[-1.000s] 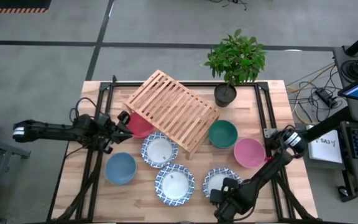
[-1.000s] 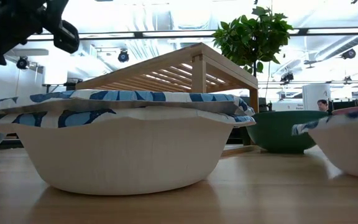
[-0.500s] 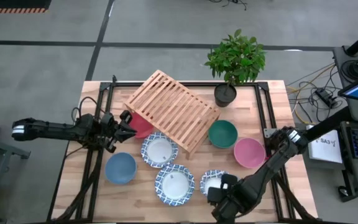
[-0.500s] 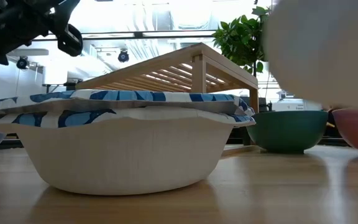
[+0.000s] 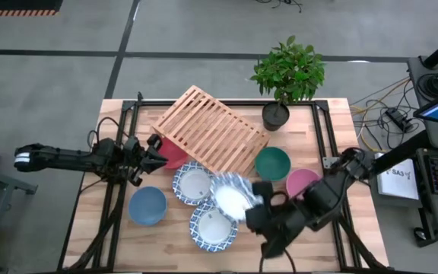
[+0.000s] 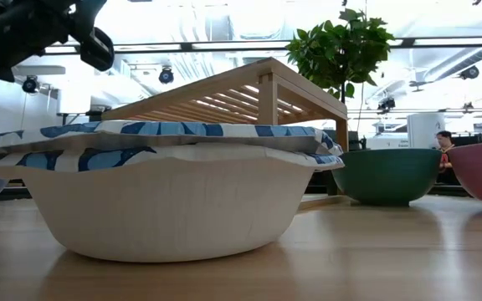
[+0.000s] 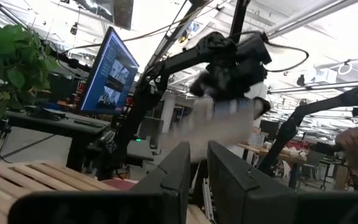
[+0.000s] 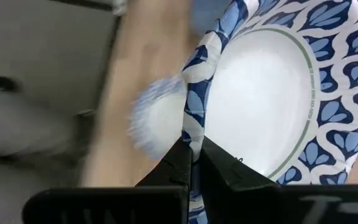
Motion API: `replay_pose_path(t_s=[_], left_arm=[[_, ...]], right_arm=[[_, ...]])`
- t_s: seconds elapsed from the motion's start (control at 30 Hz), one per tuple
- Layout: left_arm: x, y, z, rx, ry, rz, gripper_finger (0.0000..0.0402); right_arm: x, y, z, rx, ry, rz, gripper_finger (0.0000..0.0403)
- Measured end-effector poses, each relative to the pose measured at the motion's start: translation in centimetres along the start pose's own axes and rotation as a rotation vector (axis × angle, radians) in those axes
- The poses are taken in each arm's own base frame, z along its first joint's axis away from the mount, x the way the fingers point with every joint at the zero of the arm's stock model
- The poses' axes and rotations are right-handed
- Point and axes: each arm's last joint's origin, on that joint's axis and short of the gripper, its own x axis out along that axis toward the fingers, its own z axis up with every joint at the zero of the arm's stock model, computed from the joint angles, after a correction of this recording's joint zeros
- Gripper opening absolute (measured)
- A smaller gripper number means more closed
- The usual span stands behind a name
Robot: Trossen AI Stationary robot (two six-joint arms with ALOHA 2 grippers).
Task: Place and stack bowls onto a shelf
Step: Put the bottom right white bowl on the shelf
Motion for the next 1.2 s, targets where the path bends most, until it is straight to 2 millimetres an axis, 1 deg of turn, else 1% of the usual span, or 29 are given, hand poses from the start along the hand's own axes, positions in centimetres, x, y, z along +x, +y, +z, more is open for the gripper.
replay_pose_path(t_s=[0.07, 0.2, 0.33, 0.4, 0.53, 0.67, 0.77, 0.9, 1.0, 1.07, 1.2], left_arm=[[0.1, 0.0, 0.1, 0.001, -0.004, -0.002, 0.0039], [0.3, -0.2, 0.7, -0.020, -0.025, -0.011, 0.0039], [0.6, -0.4, 1.5, -0.029, -0.049, -0.021, 0.0039], [0.8, -0.5, 1.8, -0.032, -0.060, -0.027, 0.0039], [1.0, -0.7, 2.3, -0.028, -0.065, -0.069, 0.0039], [1.0, -1.0, 2.8, -0.026, -0.070, -0.123, 0.0039], [0.9, -1.2, 3.0, -0.029, -0.076, -0.154, 0.0039], [0.8, -1.3, 3.1, -0.026, -0.084, -0.163, 0.0039], [0.8, -1.3, 3.1, -0.026, -0.084, -0.163, 0.0039], [0.8, -1.3, 3.1, -0.026, -0.083, -0.163, 0.0039], [0.8, -1.3, 3.1, -0.026, -0.083, -0.163, 0.0039]], right_arm=[[-0.2, -1.2, 0.3, -0.127, -0.029, -0.104, 0.0009], [0.4, -4.2, 1.0, -0.347, -0.010, -0.322, 0.0009], [2.1, -8.1, 2.0, -0.458, 0.045, -0.418, 0.0009], [3.2, -10.3, 2.4, -0.482, 0.068, -0.441, 0.0009], [5.0, -14.4, 2.8, -0.469, 0.089, -0.398, 0.0009], [6.4, -18.4, 2.3, -0.395, 0.155, -0.424, 0.0009], [7.7, -20.7, 2.0, -0.359, 0.197, -0.442, 0.0009], [9.9, -22.9, 1.6, -0.336, 0.220, -0.397, 0.0009], [11.8, -23.9, 1.2, -0.329, 0.256, -0.397, 0.0009], [13.0, -24.3, 0.9, -0.343, 0.286, -0.391, 0.0009], [14.7, -24.5, 0.5, -0.355, 0.323, -0.378, 0.0009]])
